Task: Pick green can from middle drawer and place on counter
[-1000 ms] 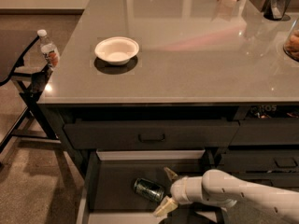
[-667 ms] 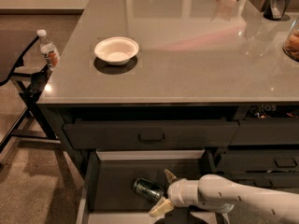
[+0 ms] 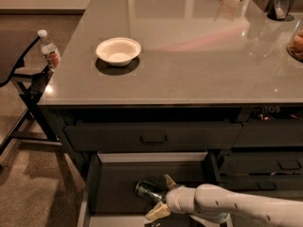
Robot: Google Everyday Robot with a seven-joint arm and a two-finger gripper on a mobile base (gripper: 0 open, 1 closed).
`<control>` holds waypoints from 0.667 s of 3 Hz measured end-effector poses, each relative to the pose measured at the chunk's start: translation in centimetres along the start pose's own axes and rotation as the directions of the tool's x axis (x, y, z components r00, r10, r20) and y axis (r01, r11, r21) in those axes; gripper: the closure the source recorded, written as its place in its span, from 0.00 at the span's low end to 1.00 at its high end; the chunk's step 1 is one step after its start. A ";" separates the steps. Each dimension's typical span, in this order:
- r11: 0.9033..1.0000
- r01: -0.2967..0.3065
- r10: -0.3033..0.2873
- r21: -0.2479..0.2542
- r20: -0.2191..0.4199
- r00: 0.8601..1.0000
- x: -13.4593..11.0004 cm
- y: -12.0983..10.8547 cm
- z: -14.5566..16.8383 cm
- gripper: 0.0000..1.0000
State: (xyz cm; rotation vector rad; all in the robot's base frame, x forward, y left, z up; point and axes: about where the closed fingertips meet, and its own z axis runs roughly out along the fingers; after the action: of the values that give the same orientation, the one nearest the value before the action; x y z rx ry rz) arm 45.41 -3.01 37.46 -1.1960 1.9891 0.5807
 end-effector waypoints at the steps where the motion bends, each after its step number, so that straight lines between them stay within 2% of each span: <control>1: 1.000 -0.002 0.002 0.000 0.000 1.000 0.1 0.0 0.1 0.18; 2: 1.000 -0.002 0.002 0.000 0.000 1.000 0.1 0.0 0.1 0.41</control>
Offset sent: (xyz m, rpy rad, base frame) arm -0.0003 0.0004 -0.0011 0.0008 0.0012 -0.0016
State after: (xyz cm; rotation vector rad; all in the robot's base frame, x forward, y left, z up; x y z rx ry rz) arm 45.38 -2.97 37.35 -1.1938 1.9904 0.5815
